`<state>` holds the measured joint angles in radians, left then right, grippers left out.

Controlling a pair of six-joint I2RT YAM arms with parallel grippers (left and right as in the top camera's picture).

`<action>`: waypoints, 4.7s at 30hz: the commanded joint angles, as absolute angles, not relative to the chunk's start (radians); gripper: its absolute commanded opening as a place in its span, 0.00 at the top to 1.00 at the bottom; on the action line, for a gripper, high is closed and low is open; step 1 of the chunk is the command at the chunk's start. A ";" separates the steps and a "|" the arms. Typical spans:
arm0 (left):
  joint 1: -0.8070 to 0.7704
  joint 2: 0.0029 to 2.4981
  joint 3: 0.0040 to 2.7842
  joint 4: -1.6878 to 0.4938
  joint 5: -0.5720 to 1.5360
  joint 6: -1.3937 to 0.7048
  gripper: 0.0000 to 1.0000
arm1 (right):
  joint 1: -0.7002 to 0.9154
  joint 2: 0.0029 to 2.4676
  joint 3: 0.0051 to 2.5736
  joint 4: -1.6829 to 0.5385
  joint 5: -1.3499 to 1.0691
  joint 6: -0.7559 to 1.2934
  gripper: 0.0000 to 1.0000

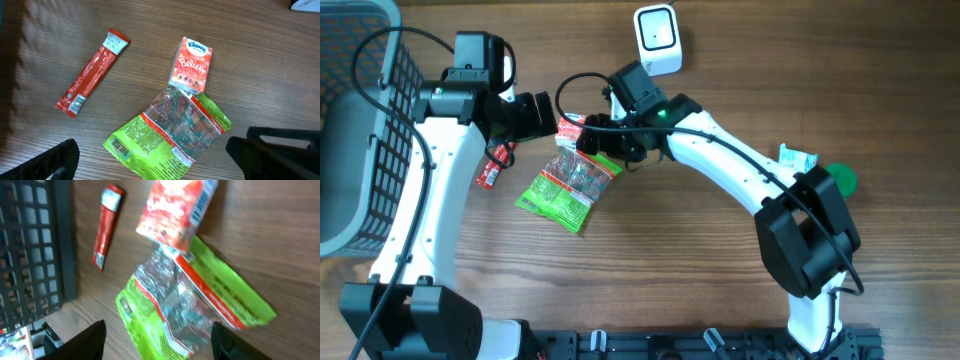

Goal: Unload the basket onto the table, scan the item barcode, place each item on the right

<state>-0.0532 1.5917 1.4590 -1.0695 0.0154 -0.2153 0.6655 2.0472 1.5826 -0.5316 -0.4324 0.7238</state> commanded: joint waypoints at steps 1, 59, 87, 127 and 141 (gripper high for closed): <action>-0.054 1.592 1.459 -1.067 0.010 -0.218 0.00 | 0.667 2.040 1.588 -0.501 -0.392 0.797 0.37; -0.054 1.592 1.459 -1.067 0.010 -0.218 0.00 | 0.710 2.319 1.581 -0.091 -0.315 1.197 0.69; -0.054 1.592 1.459 -1.067 0.010 -0.218 0.00 | 0.666 2.069 1.581 -0.329 -0.244 0.926 0.31; -0.054 1.592 1.459 -1.067 0.010 -0.218 0.00 | 0.707 2.344 1.572 -0.020 -0.290 1.287 0.60; -0.054 1.592 1.459 -1.067 0.010 -0.218 0.00 | 0.709 2.371 1.572 -0.010 -0.266 1.245 0.94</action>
<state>-0.0532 1.5917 1.4590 -1.0691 0.0154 -0.2153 0.7128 2.3421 1.5753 0.0051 -0.2863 1.2831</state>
